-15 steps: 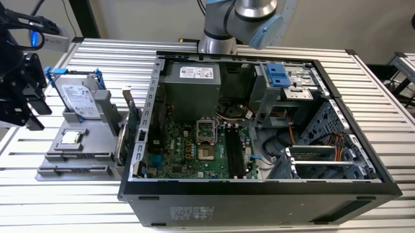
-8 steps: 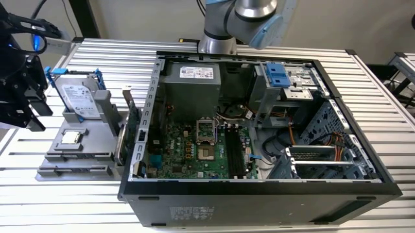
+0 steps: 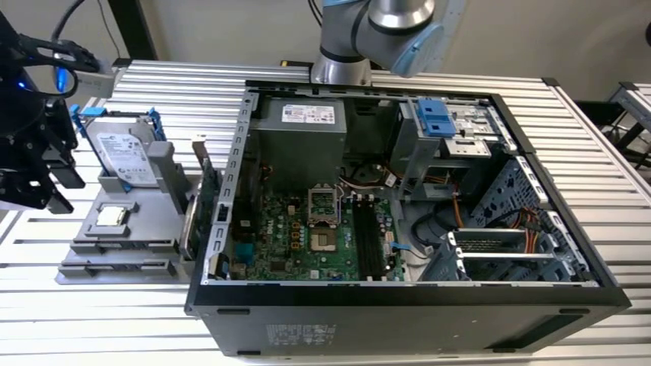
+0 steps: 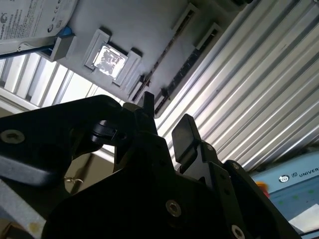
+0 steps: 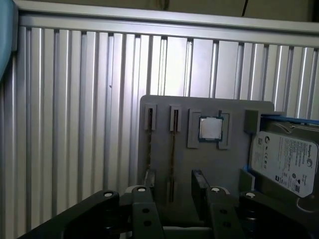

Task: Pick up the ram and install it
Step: 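Pick up the ram and move it above insertion slot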

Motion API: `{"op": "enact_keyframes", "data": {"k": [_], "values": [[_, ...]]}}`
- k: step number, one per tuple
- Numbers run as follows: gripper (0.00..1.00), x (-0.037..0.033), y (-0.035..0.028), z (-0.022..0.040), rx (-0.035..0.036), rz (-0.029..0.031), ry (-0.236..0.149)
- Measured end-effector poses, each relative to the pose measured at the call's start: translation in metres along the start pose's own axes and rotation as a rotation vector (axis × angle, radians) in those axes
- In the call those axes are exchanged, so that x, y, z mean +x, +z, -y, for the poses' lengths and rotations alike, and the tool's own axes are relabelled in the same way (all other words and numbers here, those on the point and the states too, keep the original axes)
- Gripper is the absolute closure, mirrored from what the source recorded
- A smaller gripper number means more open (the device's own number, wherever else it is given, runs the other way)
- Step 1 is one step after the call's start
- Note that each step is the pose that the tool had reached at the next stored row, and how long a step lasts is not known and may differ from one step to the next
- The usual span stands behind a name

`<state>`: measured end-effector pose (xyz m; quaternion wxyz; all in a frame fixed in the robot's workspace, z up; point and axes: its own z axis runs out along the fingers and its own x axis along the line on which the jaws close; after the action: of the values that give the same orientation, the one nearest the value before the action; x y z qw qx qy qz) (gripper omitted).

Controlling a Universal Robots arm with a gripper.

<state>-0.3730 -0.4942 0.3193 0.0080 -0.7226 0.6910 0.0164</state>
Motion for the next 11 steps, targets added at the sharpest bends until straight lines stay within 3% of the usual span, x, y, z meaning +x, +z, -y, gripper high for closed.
{"op": "enact_keyframes", "data": {"k": [11], "values": [[0.0, 0.0016, 0.018, 0.0002, 0.0, -0.0016, 0.0]]}}
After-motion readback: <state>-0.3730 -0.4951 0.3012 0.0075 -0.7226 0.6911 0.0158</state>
